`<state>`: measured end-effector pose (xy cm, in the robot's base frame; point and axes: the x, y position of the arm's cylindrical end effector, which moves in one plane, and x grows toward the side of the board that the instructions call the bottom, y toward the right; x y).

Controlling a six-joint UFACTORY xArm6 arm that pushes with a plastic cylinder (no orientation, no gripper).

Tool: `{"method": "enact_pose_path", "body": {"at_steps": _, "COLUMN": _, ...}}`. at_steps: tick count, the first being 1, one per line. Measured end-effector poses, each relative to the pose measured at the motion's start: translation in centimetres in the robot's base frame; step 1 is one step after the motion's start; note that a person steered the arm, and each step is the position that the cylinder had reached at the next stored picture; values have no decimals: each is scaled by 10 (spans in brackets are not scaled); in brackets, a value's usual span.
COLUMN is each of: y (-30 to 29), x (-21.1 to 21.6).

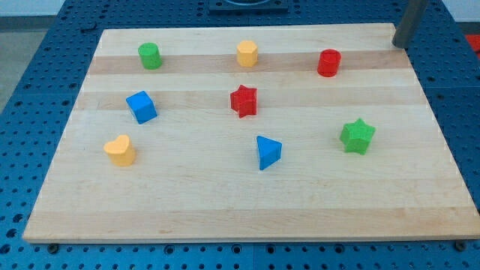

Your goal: Point your arm to red circle

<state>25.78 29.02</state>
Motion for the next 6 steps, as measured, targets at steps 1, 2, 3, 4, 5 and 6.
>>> {"method": "enact_pose_path", "body": {"at_steps": 1, "y": -8, "x": 10}}
{"method": "enact_pose_path", "body": {"at_steps": 2, "y": -22, "x": 27}}
{"method": "enact_pose_path", "body": {"at_steps": 3, "y": -49, "x": 31}}
{"method": "enact_pose_path", "body": {"at_steps": 4, "y": -72, "x": 34}}
{"method": "enact_pose_path", "body": {"at_steps": 5, "y": -87, "x": 58}}
{"method": "enact_pose_path", "body": {"at_steps": 6, "y": -101, "x": 72}}
